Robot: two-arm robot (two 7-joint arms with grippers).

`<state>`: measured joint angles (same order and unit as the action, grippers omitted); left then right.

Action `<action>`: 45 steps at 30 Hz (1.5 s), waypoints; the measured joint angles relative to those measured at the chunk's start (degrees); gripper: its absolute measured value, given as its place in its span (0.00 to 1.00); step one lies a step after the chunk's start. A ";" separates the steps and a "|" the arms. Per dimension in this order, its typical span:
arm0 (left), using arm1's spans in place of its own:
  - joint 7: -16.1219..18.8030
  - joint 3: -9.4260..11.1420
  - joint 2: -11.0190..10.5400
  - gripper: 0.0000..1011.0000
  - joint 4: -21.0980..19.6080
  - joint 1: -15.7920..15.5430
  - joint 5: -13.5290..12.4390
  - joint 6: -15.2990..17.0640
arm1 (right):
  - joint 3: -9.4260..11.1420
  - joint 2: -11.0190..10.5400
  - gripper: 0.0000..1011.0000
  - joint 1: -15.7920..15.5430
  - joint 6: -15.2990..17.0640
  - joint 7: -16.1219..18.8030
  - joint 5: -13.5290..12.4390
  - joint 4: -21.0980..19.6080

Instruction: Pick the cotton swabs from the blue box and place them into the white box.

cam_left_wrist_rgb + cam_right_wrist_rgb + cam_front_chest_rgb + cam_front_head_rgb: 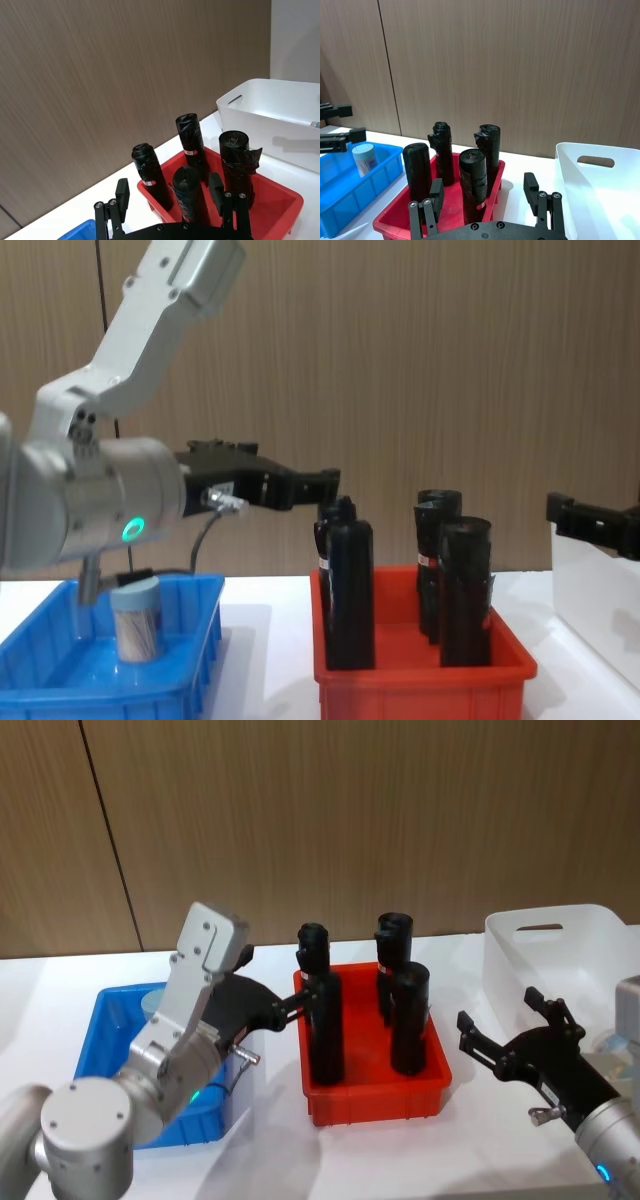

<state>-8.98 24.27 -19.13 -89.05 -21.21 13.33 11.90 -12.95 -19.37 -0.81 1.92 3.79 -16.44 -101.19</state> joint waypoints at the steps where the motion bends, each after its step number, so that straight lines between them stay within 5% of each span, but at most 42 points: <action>1: 0.43 0.10 -0.14 0.99 -0.21 0.43 -0.10 -0.57 | 0.00 0.00 0.99 -0.01 0.00 0.00 0.00 -0.01; 17: 8.01 1.73 -2.66 0.99 -3.99 7.31 -1.82 -10.63 | 0.01 0.03 0.99 -0.03 0.01 0.05 -0.02 -0.05; 45: 8.36 1.75 -2.76 0.99 -4.13 7.62 -1.84 -11.11 | 0.60 -0.22 0.99 1.22 0.34 2.30 -0.91 1.74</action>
<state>-0.62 26.02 -21.89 -93.17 -13.59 11.48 0.79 -12.35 -19.58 0.41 2.27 6.09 -17.35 -99.45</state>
